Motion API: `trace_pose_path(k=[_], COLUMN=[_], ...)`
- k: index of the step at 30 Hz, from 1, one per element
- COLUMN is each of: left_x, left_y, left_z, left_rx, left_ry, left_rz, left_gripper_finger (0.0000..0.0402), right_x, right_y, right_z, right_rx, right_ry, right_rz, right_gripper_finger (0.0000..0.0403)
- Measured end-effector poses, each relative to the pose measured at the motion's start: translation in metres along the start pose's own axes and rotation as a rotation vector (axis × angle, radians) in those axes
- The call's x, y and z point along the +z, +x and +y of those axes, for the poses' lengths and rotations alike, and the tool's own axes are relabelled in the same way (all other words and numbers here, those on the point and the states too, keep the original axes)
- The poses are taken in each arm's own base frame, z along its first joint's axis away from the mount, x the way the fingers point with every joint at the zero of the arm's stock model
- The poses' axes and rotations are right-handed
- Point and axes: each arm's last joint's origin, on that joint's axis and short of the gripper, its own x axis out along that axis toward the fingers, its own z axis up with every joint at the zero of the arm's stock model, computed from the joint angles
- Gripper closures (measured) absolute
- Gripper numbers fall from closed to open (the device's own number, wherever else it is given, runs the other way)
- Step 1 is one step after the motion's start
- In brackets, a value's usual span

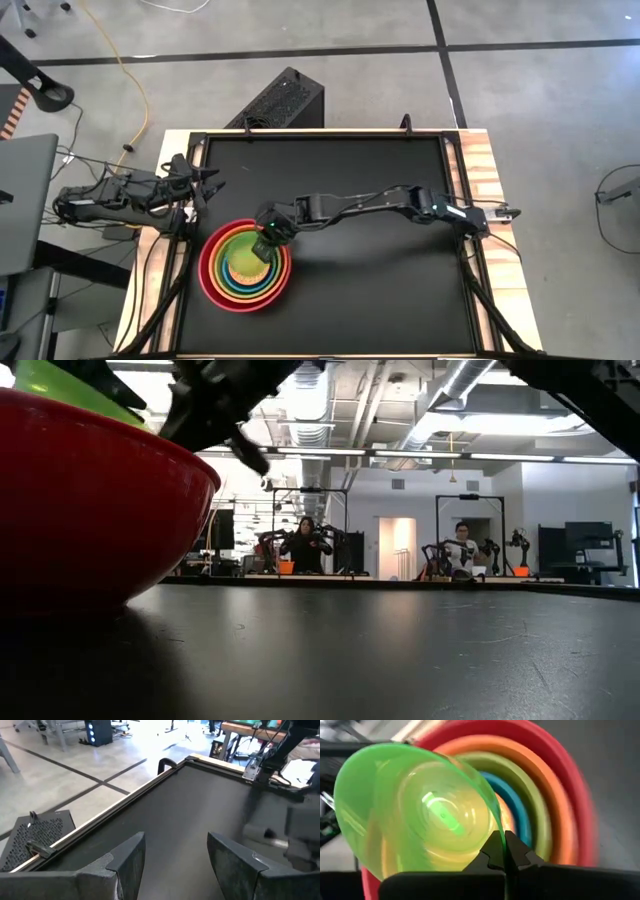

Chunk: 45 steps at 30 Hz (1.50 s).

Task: Nest bowls inside each other
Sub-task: Stack the light green bowl into the patterned orange bowl, then return to Home Position

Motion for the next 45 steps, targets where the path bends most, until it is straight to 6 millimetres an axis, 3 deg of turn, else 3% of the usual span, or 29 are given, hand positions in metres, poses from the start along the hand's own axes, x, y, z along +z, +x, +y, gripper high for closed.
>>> trace_pose_path(k=[5, 15, 21, 28, 38, 45], left_x=[0.000, 0.000, 0.000, 0.000, 0.000, 0.000], left_y=[0.001, 0.001, 0.001, 0.001, 0.001, 0.001], left_z=[0.000, -0.001, -0.001, -0.001, -0.001, -0.001], left_rx=[-0.002, 0.001, 0.000, 0.000, 0.000, 0.000], left_ry=[0.013, 0.015, 0.013, 0.012, 0.013, 0.014], left_rz=[0.004, 0.006, 0.005, 0.005, 0.005, 0.005], left_gripper_finger=[0.0199, 0.0199, 0.0199, 0.0199, 0.0199, 0.0199], right_x=[-0.008, -0.014, -0.023, -0.023, -0.023, -0.011], right_y=[0.022, 0.024, 0.043, 0.043, 0.043, 0.029], right_z=[0.002, -0.004, -0.015, -0.015, -0.014, -0.006], right_rx=[0.063, 0.018, -0.002, -0.004, 0.003, 0.000], right_ry=[0.005, 0.001, 0.011, 0.011, 0.010, -0.002], right_rz=[-0.014, 0.033, 0.066, 0.069, 0.062, 0.072], right_gripper_finger=[0.0403, 0.0403, 0.0403, 0.0401, 0.0309, 0.0239])
